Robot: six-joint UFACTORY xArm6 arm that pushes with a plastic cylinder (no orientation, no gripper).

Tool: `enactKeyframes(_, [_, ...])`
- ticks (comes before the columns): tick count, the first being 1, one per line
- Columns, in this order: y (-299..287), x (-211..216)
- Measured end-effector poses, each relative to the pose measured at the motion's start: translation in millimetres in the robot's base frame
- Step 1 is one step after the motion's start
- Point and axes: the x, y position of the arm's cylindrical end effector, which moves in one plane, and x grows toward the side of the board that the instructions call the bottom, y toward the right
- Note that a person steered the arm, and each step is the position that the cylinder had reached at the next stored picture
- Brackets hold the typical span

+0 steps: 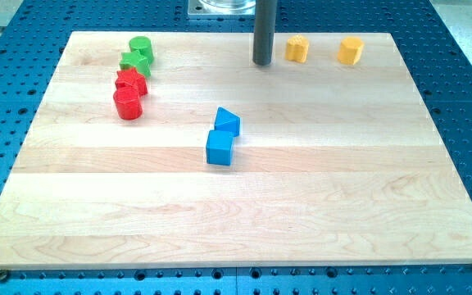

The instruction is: Move your arm to the top right side of the blue triangle

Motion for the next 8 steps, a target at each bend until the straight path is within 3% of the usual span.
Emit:
enactKeyframes(1, [53.6,-2.6])
enactKeyframes(4, [41.7,6.1])
enactKeyframes(8, [-8.9,108.0])
